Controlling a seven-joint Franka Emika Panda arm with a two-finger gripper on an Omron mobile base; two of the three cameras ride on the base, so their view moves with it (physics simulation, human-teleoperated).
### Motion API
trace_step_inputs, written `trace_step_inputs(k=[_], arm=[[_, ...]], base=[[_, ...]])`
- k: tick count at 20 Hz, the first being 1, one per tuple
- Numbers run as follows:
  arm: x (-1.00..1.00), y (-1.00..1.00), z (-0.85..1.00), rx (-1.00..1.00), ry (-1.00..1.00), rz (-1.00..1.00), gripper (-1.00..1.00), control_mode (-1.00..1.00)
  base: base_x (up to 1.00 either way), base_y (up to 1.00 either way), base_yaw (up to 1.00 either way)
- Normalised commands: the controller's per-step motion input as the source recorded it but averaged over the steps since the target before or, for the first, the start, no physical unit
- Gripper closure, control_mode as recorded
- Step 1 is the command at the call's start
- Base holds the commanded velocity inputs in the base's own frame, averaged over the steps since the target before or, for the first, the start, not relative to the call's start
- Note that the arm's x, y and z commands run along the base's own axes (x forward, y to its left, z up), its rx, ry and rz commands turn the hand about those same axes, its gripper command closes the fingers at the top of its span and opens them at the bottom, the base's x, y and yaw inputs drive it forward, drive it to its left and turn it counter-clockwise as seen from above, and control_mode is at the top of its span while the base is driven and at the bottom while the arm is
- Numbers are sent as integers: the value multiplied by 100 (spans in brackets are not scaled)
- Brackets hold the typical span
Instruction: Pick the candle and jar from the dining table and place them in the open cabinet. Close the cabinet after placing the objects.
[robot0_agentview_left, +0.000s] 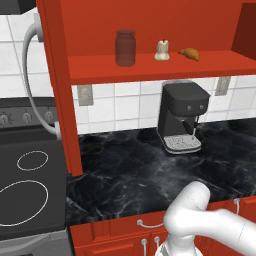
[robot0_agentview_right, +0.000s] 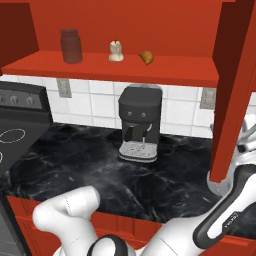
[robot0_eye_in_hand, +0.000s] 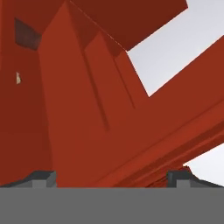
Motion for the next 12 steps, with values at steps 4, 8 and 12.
trace_step_inputs(k=[4,8,12], arm=[[-3,2,3,-7,-2,0,-100,-100],[-14,3,1,-5,-1,0,-100,-100],[-22,25,12,-13,-1,0,-100,-100]], base=[[0,0,0],[0,0,0],[0,0,0]])
